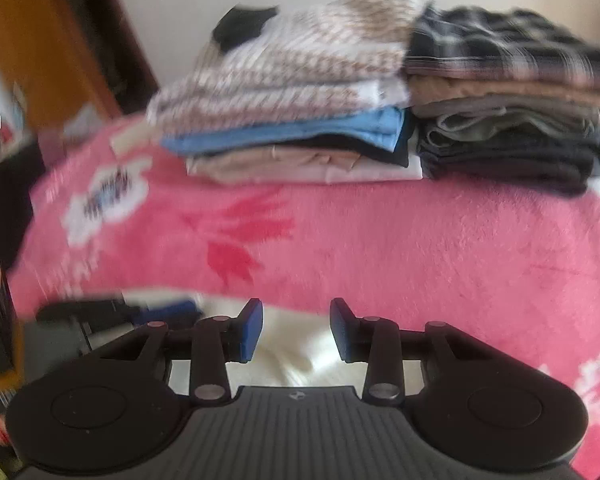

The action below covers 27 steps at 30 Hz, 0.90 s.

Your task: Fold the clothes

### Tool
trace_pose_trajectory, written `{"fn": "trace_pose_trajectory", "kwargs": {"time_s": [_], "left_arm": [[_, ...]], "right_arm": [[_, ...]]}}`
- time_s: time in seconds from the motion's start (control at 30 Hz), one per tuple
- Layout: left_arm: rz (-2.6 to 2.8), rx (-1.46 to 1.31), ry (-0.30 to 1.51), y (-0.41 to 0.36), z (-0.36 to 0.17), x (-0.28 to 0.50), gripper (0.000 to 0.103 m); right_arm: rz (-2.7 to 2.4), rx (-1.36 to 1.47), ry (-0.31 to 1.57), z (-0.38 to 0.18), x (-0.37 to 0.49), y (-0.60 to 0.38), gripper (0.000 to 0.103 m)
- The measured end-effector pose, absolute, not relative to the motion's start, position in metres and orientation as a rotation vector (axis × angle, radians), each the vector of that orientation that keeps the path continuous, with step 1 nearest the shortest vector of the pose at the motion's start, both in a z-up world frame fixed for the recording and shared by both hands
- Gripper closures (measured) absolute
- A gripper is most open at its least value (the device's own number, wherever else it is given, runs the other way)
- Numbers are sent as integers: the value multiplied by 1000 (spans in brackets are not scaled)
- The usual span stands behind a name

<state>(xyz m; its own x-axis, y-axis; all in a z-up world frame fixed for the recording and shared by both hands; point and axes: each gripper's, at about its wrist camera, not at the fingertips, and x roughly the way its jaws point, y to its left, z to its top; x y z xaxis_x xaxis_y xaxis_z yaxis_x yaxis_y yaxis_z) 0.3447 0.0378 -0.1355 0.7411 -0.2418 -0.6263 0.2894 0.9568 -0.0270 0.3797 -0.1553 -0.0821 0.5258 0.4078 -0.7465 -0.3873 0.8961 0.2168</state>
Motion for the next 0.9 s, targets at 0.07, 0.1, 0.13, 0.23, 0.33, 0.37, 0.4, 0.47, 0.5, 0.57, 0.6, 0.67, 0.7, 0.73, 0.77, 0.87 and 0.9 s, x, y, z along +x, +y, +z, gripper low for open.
{"fn": "trace_pose_trajectory", "kwargs": {"time_s": [0.07,0.1,0.13,0.23,0.33,0.37,0.4,0.47,0.5,0.57,0.6,0.67,0.7,0.73,0.77,0.87,0.9], "left_arm": [[-288,70,675,37,-137,345,94],[-288,66,677,38,-137,345,94],[-288,60,679,39,-137,346,94],[-290,45,682,41,-137,346,94],[-289,38,682,41,-138,347,94],[-289,38,680,41,-138,347,94],[-288,39,679,41,-138,347,93],[-287,41,678,41,-139,347,93],[-286,42,678,41,-139,347,93],[-286,43,677,40,-139,346,93],[-285,44,677,40,-139,346,93],[-284,47,676,40,-139,346,93],[-284,48,675,40,-139,346,93],[-283,49,675,40,-139,346,93],[-283,50,674,40,-139,346,93],[-281,49,674,40,-139,346,93],[-281,49,674,40,-139,346,93]], "right_arm": [[463,-63,900,-87,373,-149,64],[456,-85,909,-91,372,-147,64],[451,-99,922,-95,371,-146,64],[431,-136,924,-102,368,-143,65],[401,-234,892,-107,364,-136,65],[391,-260,883,-108,363,-134,66],[375,-298,862,-109,361,-132,66],[344,-374,816,-110,357,-128,67],[338,-398,794,-110,354,-127,67],[352,-415,771,-109,349,-124,67],[363,-419,763,-109,347,-123,67],[368,-449,745,-110,345,-117,67],[361,-472,731,-112,344,-114,67],[358,-484,723,-114,344,-111,67],[363,-479,728,-115,345,-110,67],[386,-448,733,-116,344,-108,67],[393,-450,733,-117,343,-106,67]]}}
